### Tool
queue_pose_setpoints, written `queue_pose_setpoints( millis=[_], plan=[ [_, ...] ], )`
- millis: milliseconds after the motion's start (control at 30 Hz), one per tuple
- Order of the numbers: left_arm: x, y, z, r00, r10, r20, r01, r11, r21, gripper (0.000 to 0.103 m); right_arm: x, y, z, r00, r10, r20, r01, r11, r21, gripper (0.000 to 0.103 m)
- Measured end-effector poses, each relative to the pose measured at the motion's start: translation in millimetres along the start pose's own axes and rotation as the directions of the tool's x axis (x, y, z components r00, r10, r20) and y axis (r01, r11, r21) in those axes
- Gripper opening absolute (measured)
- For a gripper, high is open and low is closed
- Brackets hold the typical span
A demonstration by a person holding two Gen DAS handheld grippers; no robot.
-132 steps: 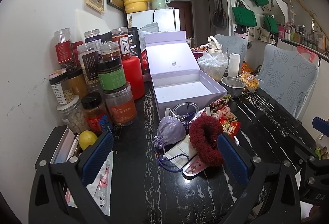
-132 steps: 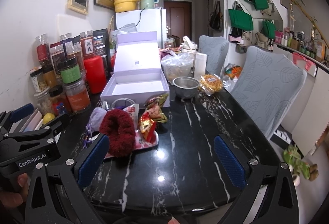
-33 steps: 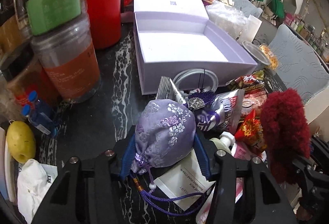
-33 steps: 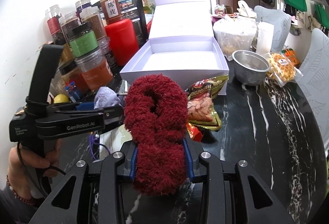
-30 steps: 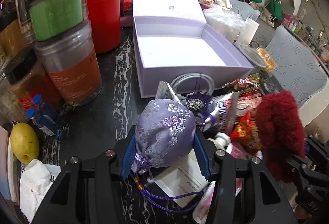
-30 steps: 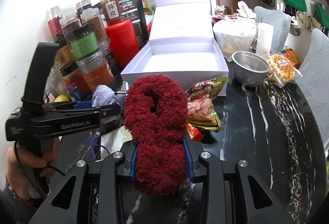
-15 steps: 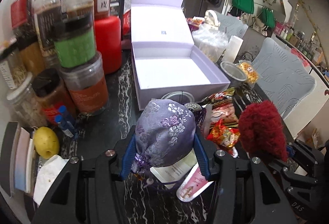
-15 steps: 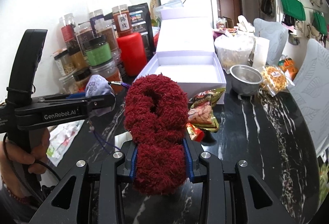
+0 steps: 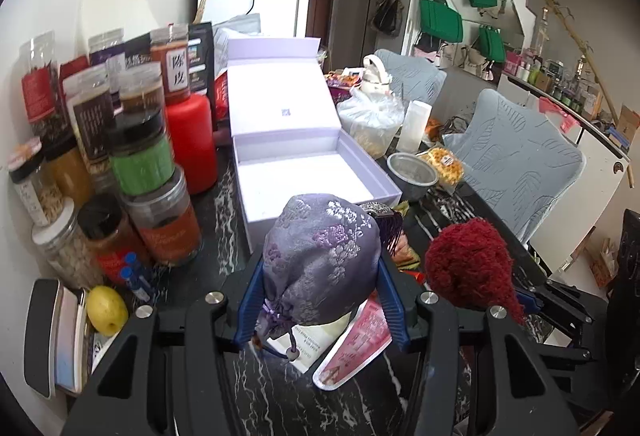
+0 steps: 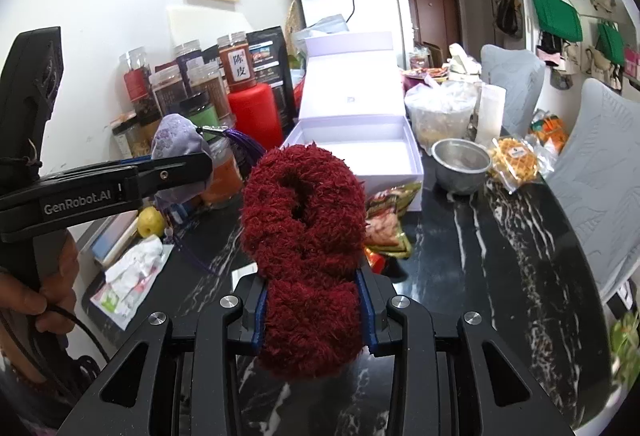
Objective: Organize soft objects
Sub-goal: 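Carry the scrunchie and pouch with both tools over the lavender gift box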
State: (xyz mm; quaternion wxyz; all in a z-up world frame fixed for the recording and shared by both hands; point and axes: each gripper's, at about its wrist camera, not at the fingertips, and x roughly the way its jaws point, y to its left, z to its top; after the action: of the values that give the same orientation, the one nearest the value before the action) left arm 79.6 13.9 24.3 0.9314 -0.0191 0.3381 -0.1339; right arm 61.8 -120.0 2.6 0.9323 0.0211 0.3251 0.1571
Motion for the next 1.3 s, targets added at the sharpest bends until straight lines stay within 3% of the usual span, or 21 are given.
queue_pose_setpoints(
  millis=[833, 1300],
  plan=[
    [18.1, -9.0, 79.2, 0.994, -0.043, 0.105, 0.035, 0.997, 0.074, 0.051, 28.0, -28.4, 88.8, 0.997, -0.026, 0.073, 0.03, 0.998, -0.058, 0.035],
    [51.0, -7.3, 134.9, 0.985, -0.047, 0.165, 0.032, 0.995, 0.094, 0.051, 56.5, -43.7, 151.8, 0.992, 0.001, 0.123, 0.009, 0.996, -0.086, 0.035]
  ],
)
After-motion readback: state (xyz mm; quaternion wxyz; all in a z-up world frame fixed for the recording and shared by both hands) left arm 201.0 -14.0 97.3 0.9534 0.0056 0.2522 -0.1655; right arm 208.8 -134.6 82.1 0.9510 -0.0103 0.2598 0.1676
